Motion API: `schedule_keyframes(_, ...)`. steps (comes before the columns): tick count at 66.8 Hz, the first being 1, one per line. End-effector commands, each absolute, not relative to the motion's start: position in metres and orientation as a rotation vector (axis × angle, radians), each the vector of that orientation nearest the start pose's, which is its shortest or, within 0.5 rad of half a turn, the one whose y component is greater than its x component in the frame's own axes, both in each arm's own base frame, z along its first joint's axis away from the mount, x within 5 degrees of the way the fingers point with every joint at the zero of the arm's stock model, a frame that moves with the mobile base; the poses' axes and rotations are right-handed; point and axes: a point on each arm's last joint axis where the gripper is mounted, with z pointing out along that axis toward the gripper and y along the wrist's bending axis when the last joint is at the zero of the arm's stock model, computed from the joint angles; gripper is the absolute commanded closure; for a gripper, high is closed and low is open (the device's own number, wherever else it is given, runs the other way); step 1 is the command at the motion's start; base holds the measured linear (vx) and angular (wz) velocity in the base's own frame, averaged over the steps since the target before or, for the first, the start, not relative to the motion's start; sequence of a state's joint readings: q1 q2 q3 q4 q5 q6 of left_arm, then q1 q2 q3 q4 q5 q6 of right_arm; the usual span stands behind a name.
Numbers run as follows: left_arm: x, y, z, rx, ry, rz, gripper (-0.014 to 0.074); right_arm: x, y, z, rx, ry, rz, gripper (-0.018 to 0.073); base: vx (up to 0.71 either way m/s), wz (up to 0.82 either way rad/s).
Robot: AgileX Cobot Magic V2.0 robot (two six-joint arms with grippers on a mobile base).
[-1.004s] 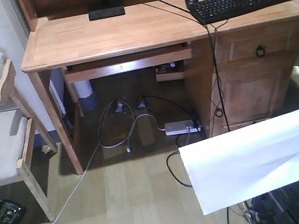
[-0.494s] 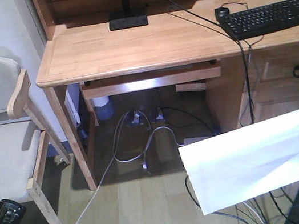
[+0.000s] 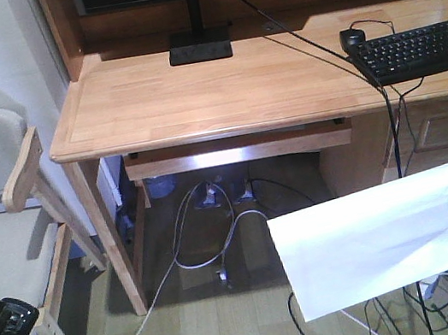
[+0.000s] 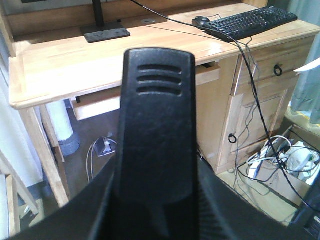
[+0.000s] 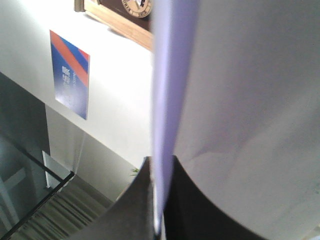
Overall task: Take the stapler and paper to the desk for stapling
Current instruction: 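Drive the base up to the desk edge holding stapler and paper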
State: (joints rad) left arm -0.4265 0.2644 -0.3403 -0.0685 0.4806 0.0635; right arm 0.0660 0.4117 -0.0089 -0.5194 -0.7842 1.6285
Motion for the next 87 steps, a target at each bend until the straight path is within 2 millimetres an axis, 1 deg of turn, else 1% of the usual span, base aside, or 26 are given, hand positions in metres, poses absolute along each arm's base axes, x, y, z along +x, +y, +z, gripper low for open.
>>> schedule_keyframes(1, 0.0629, -0.0315, 0.2884, 0.385, 1.713, -0.345, 0.0603, 0.0767, 0.0374, 0.2617, 0.367, 1.165, 1.378, 0.0566, 0.23, -0.08)
schedule_keyframes(38, 0.0629, -0.0315, 0.2884, 0.385, 1.713, -0.345, 0.0603, 0.0767, 0.0374, 0.2617, 0.367, 1.165, 1.378, 0.0566, 0.19, -0.05)
schedule_keyframes(87, 0.0629, -0.0315, 0.2884, 0.385, 1.713, -0.345, 0.0603, 0.0767, 0.0374, 0.2617, 0.367, 1.165, 1.378, 0.0566, 0.13, -0.01)
